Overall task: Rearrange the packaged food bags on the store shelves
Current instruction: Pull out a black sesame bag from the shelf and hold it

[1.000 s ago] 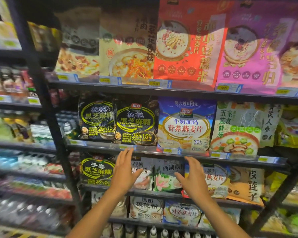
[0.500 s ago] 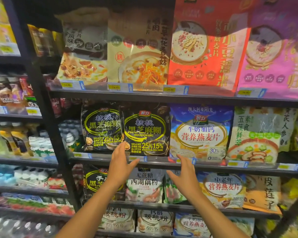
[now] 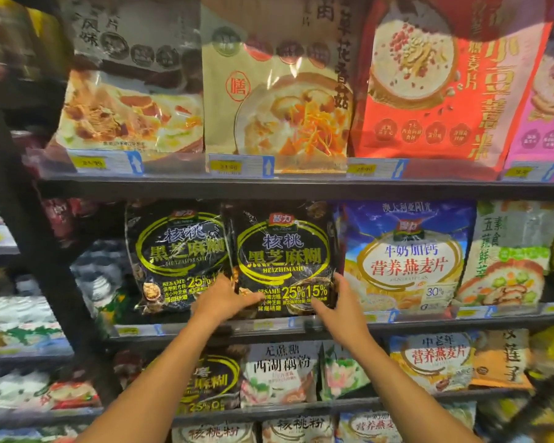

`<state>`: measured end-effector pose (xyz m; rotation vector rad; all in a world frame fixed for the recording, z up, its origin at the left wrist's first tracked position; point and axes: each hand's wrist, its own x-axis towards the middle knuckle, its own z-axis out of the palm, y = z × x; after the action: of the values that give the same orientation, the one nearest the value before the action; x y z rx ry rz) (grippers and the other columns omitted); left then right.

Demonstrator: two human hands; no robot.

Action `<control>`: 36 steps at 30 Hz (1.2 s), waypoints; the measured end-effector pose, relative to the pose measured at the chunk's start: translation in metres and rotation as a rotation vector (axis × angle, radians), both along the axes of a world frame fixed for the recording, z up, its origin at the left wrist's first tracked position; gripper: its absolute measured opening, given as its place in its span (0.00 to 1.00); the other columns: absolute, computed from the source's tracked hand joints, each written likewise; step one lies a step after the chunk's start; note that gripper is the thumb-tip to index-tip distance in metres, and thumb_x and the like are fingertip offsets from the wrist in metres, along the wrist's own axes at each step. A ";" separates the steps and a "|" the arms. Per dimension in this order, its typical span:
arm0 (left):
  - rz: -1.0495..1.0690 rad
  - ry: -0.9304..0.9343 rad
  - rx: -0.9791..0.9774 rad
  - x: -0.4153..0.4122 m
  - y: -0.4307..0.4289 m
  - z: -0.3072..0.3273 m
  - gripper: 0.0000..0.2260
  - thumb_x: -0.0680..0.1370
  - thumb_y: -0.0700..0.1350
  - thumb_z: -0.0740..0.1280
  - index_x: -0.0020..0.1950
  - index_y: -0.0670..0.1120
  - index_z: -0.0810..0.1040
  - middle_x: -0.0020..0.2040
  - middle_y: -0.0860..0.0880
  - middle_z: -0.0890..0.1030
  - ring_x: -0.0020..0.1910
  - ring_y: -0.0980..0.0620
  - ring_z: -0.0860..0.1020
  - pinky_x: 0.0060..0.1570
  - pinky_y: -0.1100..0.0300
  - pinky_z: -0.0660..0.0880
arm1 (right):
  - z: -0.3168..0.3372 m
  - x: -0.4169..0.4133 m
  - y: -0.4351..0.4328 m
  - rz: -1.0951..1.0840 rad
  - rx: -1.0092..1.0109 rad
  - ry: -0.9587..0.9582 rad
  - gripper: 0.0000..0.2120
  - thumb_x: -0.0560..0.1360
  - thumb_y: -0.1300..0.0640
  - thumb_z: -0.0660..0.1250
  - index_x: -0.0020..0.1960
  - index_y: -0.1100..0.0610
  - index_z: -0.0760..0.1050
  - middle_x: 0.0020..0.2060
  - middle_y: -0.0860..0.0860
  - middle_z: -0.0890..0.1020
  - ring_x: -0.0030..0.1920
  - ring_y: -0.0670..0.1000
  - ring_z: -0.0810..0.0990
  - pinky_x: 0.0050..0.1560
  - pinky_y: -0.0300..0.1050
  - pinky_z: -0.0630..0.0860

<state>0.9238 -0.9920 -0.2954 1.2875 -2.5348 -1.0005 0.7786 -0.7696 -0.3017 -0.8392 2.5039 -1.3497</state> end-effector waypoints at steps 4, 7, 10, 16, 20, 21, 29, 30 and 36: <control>-0.035 -0.065 0.012 -0.004 -0.014 -0.015 0.54 0.61 0.80 0.69 0.75 0.44 0.67 0.76 0.44 0.72 0.73 0.40 0.72 0.71 0.45 0.71 | -0.005 -0.002 -0.018 -0.047 0.000 -0.021 0.40 0.78 0.48 0.72 0.82 0.54 0.55 0.78 0.53 0.69 0.77 0.56 0.68 0.76 0.55 0.66; 0.012 0.043 0.026 -0.004 -0.012 -0.018 0.42 0.64 0.71 0.77 0.63 0.45 0.65 0.64 0.45 0.78 0.63 0.40 0.78 0.61 0.46 0.77 | -0.012 -0.002 -0.026 -0.091 -0.028 -0.052 0.39 0.78 0.48 0.73 0.82 0.52 0.56 0.77 0.52 0.71 0.75 0.56 0.70 0.73 0.59 0.69; 0.032 0.117 0.048 -0.005 -0.010 -0.021 0.42 0.65 0.67 0.79 0.64 0.45 0.64 0.63 0.45 0.77 0.63 0.41 0.78 0.60 0.47 0.77 | -0.014 -0.005 -0.030 -0.111 -0.100 -0.109 0.35 0.78 0.51 0.72 0.80 0.50 0.59 0.77 0.51 0.70 0.76 0.56 0.69 0.75 0.62 0.66; 0.076 0.143 -0.041 -0.003 -0.008 -0.020 0.37 0.65 0.71 0.76 0.60 0.51 0.63 0.53 0.52 0.79 0.54 0.43 0.80 0.53 0.46 0.78 | -0.008 -0.012 -0.035 -0.106 -0.242 -0.278 0.32 0.81 0.60 0.68 0.81 0.50 0.60 0.78 0.52 0.69 0.77 0.53 0.67 0.77 0.56 0.65; 0.136 0.198 -0.093 -0.001 -0.009 -0.016 0.39 0.64 0.72 0.75 0.63 0.52 0.65 0.57 0.51 0.77 0.55 0.43 0.80 0.51 0.48 0.78 | -0.005 -0.010 -0.039 -0.098 -0.280 -0.284 0.30 0.81 0.62 0.68 0.80 0.51 0.62 0.74 0.51 0.72 0.75 0.52 0.69 0.75 0.53 0.66; 0.130 0.210 -0.087 0.000 -0.010 -0.016 0.40 0.64 0.71 0.76 0.64 0.51 0.66 0.60 0.49 0.75 0.57 0.43 0.79 0.52 0.48 0.77 | -0.005 -0.009 -0.040 -0.097 -0.288 -0.285 0.30 0.81 0.62 0.68 0.80 0.51 0.62 0.74 0.50 0.72 0.75 0.52 0.69 0.76 0.54 0.66; 0.001 0.302 0.105 0.010 -0.029 -0.013 0.45 0.59 0.77 0.73 0.66 0.51 0.72 0.62 0.50 0.82 0.60 0.47 0.81 0.59 0.43 0.79 | 0.007 -0.003 -0.041 -0.079 -0.386 -0.288 0.30 0.81 0.62 0.69 0.79 0.51 0.64 0.74 0.52 0.72 0.75 0.51 0.69 0.75 0.51 0.66; -0.009 0.347 0.127 0.012 -0.029 -0.010 0.36 0.63 0.73 0.75 0.60 0.52 0.73 0.57 0.51 0.83 0.55 0.49 0.82 0.56 0.44 0.80 | 0.009 -0.001 -0.041 -0.075 -0.398 -0.282 0.29 0.81 0.62 0.69 0.79 0.51 0.64 0.74 0.51 0.73 0.75 0.51 0.70 0.75 0.51 0.67; -0.016 0.590 0.284 0.013 -0.019 0.003 0.16 0.77 0.58 0.73 0.50 0.55 0.67 0.50 0.56 0.77 0.53 0.53 0.78 0.53 0.53 0.73 | 0.017 0.006 -0.040 -0.059 -0.472 -0.216 0.26 0.81 0.63 0.68 0.77 0.52 0.67 0.67 0.48 0.75 0.68 0.47 0.73 0.68 0.44 0.69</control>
<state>0.9369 -1.0114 -0.2925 0.8477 -2.0048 -1.5174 0.7846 -0.8096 -0.2847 -0.6517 2.0911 -1.9760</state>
